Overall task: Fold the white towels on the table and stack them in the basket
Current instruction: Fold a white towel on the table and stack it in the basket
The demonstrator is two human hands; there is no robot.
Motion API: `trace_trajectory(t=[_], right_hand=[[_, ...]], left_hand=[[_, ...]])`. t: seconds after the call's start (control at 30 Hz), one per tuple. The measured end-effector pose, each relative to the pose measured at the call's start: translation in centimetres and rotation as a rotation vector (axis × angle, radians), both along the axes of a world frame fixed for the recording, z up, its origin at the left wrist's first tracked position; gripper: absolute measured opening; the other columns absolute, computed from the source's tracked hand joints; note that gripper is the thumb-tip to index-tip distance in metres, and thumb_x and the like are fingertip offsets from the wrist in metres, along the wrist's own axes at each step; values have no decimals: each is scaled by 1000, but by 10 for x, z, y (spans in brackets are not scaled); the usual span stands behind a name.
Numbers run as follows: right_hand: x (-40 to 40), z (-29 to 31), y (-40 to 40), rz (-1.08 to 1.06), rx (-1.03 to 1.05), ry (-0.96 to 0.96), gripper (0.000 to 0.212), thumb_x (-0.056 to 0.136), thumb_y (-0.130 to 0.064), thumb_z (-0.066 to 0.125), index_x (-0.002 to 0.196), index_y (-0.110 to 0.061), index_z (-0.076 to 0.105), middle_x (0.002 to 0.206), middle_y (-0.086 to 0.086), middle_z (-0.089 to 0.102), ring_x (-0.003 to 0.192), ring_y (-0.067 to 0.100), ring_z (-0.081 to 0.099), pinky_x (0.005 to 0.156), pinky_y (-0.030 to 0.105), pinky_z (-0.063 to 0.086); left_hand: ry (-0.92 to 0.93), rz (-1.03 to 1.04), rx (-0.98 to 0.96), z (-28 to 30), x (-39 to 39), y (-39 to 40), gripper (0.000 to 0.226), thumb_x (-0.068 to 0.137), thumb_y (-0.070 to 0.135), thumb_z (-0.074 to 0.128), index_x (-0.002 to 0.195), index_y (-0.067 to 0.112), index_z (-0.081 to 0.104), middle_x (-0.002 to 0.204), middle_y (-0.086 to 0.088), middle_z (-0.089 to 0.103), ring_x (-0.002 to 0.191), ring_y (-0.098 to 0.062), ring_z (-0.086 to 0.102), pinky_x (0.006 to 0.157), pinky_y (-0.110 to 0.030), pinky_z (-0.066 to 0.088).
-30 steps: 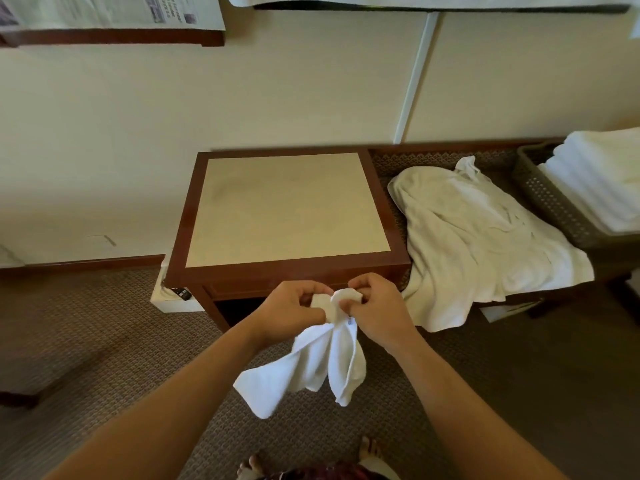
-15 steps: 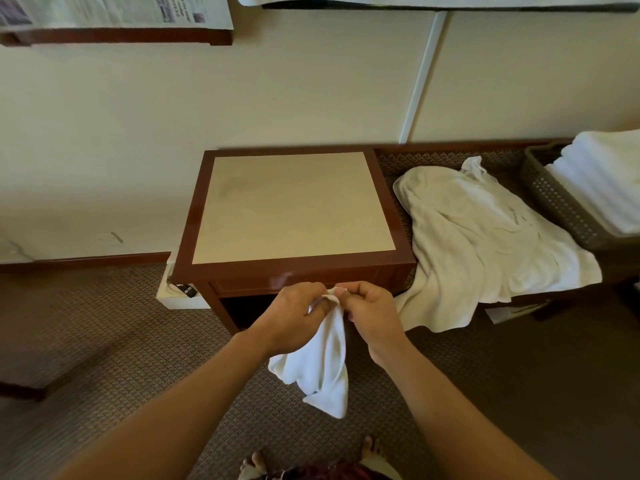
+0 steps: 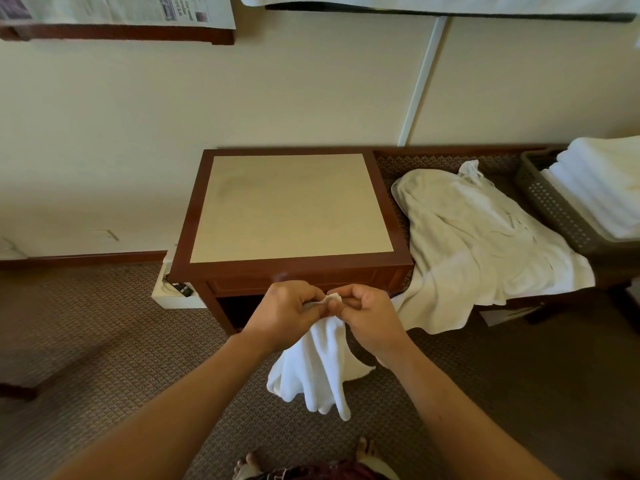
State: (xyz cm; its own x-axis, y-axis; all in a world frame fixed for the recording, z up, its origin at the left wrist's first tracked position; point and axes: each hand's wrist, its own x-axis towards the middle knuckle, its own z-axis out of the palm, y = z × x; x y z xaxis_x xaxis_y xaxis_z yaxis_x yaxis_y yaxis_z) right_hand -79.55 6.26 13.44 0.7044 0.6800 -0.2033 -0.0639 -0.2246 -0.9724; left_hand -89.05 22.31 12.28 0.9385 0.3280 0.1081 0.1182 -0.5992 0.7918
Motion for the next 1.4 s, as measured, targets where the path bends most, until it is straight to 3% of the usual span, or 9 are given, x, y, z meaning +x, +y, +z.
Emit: trace_trajectory(t=[0.27, 0.43, 0.63, 0.83, 0.93, 1.07, 1.17, 1.3, 1.4], right_hand=[[3, -1, -1, -97, 29, -160, 18, 95, 0, 66, 103, -17, 68, 97, -2, 78, 98, 12, 73, 88, 35, 59], [0, -2, -3, -90, 67, -85, 18, 94, -2, 70, 106, -15, 66, 95, 2, 79, 94, 15, 74, 84, 32, 60], [3, 0, -3, -29, 32, -157, 16, 96, -10, 69, 110, -17, 65, 93, -2, 78, 92, 12, 74, 83, 33, 60], [17, 18, -9, 86, -2, -268, 27, 101, -1, 52, 115, -23, 56, 82, 9, 62, 79, 10, 56, 78, 22, 46], [26, 28, -15, 140, -46, -321, 30, 102, -1, 50, 121, -25, 54, 81, 4, 60, 78, 10, 55, 79, 23, 45], [31, 43, -19, 211, -67, -365, 32, 103, -4, 50, 119, -30, 56, 89, 8, 64, 88, 27, 59, 83, 35, 47], [31, 55, -19, 274, -77, -398, 31, 102, -2, 50, 116, -30, 58, 91, 8, 65, 89, 23, 59, 83, 30, 46], [35, 64, -21, 241, -70, -425, 29, 101, -2, 52, 112, -28, 61, 89, 15, 60, 84, 27, 55, 77, 32, 46], [40, 68, -23, 153, -32, -433, 30, 100, 0, 52, 110, -27, 61, 79, 16, 53, 69, 21, 47, 67, 26, 40]], left_hand=[[-23, 116, -219, 2, 2, -11, 21, 90, 20, 78, 89, 40, 73, 81, 19, 69, 69, -1, 58, 64, -15, 46], [-137, 80, -62, -6, 1, -9, 15, 88, 9, 79, 96, 22, 78, 89, 17, 71, 88, -3, 68, 74, -14, 50], [-174, 50, -23, 0, 3, -7, 8, 87, 15, 81, 94, 20, 80, 80, 22, 69, 79, 2, 66, 69, -10, 47], [106, 7, -321, -14, 1, -2, 8, 95, 38, 72, 89, 32, 72, 77, 0, 68, 66, -15, 55, 62, -40, 47], [187, 1, -317, -29, -4, -5, 12, 100, 38, 64, 95, 36, 74, 87, -5, 70, 80, -32, 63, 72, -50, 53], [156, -39, -311, -43, -4, -18, 13, 99, 28, 67, 89, 32, 75, 123, 22, 58, 107, -7, 62, 90, -42, 55], [57, -100, -361, -42, -1, -27, 13, 98, 28, 68, 91, 23, 78, 155, 20, 41, 140, 1, 44, 106, -34, 47], [-21, -80, -385, -31, 4, -38, 18, 91, 36, 61, 91, 23, 75, 114, 9, 72, 103, -21, 67, 88, -50, 54], [-16, -7, -320, -38, 3, -40, 18, 95, 37, 61, 99, 27, 75, 98, 9, 73, 92, -17, 69, 82, -48, 56]])
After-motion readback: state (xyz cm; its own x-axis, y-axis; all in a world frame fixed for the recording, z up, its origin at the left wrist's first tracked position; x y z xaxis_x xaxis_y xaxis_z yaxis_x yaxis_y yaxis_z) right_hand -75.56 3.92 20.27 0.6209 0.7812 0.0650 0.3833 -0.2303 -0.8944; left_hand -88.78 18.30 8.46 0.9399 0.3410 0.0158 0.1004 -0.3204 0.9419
